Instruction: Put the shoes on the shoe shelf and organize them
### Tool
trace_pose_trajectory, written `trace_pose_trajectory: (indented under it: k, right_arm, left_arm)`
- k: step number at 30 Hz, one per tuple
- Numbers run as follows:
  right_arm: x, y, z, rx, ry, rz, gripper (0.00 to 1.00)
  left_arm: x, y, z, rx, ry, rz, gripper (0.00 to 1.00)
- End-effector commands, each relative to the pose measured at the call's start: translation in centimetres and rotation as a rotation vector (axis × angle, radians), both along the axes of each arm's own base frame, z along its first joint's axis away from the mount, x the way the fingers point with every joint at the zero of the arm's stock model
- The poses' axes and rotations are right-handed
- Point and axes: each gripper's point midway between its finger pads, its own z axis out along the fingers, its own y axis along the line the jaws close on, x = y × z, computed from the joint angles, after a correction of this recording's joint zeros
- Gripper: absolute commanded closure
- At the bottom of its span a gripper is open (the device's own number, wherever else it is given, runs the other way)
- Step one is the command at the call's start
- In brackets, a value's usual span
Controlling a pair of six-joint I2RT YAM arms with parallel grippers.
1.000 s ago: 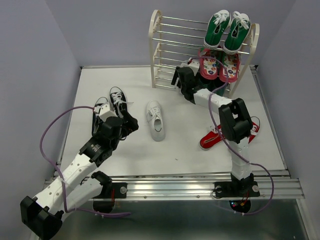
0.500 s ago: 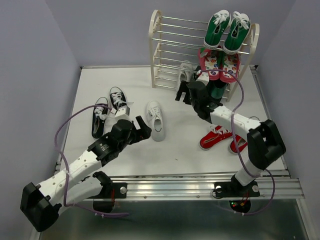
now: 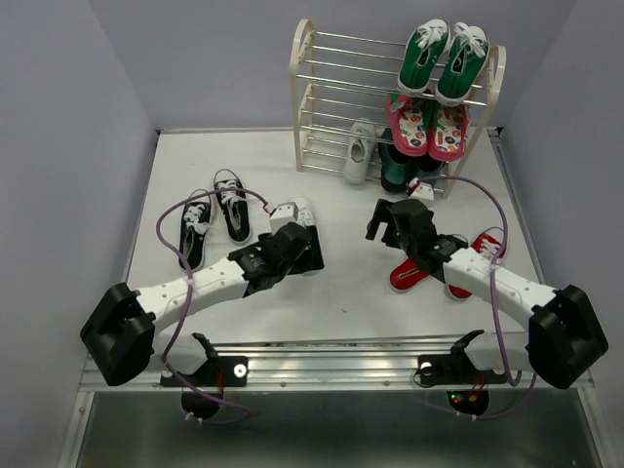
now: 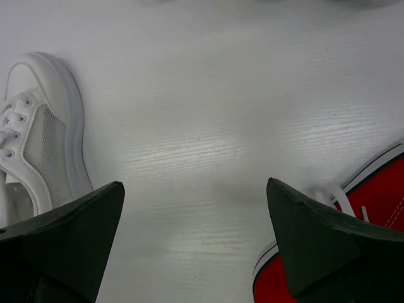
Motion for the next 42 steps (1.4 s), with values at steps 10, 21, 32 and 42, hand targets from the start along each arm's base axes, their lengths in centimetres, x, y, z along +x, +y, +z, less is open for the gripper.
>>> trace_pose_trajectory:
  k: [10, 21, 32, 42]
  right_arm:
    - [-0.4, -3.6, 2.0, -0.048, -0.079, -0.139, 0.0]
    - [-0.3, -4.2, 1.6, -0.086, -0.075, -0.164, 0.0]
    - [-0.3, -4.3, 1.0, -0.097, -0.062, -0.162, 0.0]
    - [-0.3, -4.6, 1.4, -0.119, -0.074, -0.167, 0.0]
  left_arm:
    - [3.7, -1.7, -0.2, 0.129, -0.016, 0.073, 0.01]
    - [4.3, -1.6, -2.4, 0.191, 0.036, 0.143, 0.27]
    - [4.5, -1.3, -2.0, 0.222, 0.03, 0.146, 1.0]
    - [5.1, -2.3, 4.1, 0.247, -0.257, -0.017, 1.0]
